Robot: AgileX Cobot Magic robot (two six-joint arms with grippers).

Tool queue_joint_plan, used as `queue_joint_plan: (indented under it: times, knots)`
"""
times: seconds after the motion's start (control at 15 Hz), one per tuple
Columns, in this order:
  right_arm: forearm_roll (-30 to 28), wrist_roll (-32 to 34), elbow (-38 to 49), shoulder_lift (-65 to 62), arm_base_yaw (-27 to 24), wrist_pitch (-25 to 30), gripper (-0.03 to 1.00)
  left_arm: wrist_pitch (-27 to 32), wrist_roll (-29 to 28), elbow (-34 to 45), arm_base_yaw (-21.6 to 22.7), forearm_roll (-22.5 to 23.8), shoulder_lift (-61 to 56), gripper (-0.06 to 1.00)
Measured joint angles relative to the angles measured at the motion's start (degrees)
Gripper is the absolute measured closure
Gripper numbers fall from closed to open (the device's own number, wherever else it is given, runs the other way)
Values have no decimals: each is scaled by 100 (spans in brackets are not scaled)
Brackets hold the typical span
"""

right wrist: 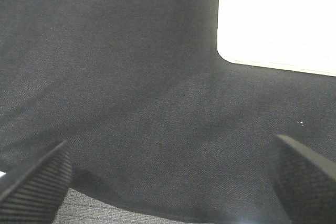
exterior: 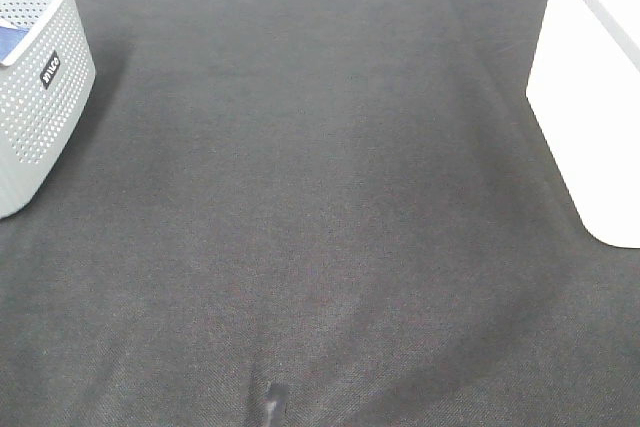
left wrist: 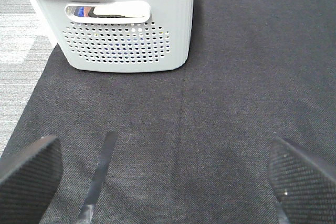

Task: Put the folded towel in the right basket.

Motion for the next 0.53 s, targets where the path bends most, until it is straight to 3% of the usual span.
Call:
queue_joint_plan:
  times: [0.53]
  knots:
    - [0, 0, 0, 0, -34, 0, 1, 0, 0, 0, 0, 0, 0, -4]
